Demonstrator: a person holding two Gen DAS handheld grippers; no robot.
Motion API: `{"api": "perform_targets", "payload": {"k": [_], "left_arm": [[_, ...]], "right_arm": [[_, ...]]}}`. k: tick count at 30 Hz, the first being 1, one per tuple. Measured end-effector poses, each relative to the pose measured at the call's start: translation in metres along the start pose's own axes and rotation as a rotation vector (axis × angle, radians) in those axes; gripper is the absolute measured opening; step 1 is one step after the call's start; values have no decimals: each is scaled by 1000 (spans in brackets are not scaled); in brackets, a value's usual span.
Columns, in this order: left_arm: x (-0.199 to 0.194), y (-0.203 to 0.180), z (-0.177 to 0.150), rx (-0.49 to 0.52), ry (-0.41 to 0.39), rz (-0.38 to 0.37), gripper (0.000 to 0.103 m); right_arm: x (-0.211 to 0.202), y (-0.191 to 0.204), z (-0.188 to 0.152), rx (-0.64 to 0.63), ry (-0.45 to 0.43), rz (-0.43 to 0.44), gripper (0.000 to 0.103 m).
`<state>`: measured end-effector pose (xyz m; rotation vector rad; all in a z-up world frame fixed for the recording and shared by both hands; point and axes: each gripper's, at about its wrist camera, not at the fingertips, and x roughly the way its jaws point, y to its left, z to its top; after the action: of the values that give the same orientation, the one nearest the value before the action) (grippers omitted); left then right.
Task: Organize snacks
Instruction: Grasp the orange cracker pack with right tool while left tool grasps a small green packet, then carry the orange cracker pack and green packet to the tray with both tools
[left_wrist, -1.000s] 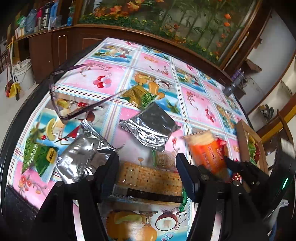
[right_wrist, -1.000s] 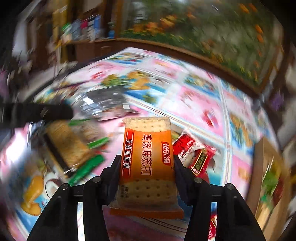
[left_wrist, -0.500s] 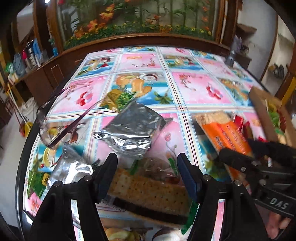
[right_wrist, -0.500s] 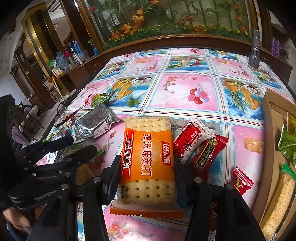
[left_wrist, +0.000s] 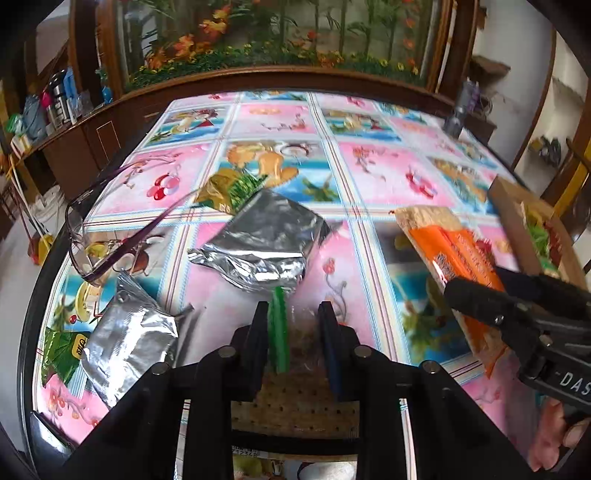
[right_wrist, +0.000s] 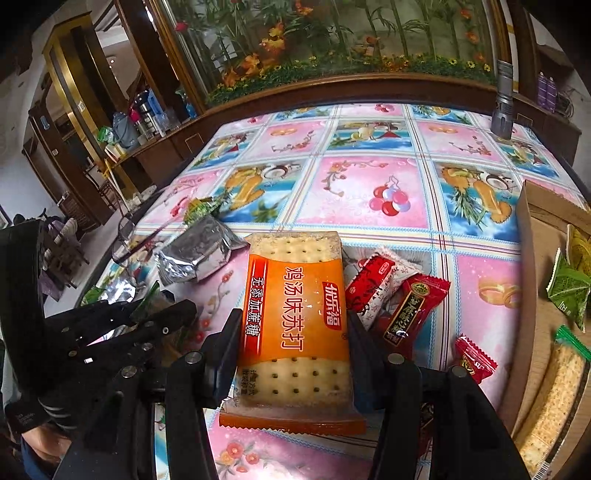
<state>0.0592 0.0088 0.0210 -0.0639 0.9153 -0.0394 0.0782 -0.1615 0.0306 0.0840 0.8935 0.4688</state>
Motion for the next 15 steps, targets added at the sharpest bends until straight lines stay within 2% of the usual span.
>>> {"api": "perform_targets", "payload": {"k": [15], "left_arm": [[-22, 11, 8, -73, -101, -78, 21]], "right_arm": [[-11, -2, 5, 12, -45, -3, 58]]}}
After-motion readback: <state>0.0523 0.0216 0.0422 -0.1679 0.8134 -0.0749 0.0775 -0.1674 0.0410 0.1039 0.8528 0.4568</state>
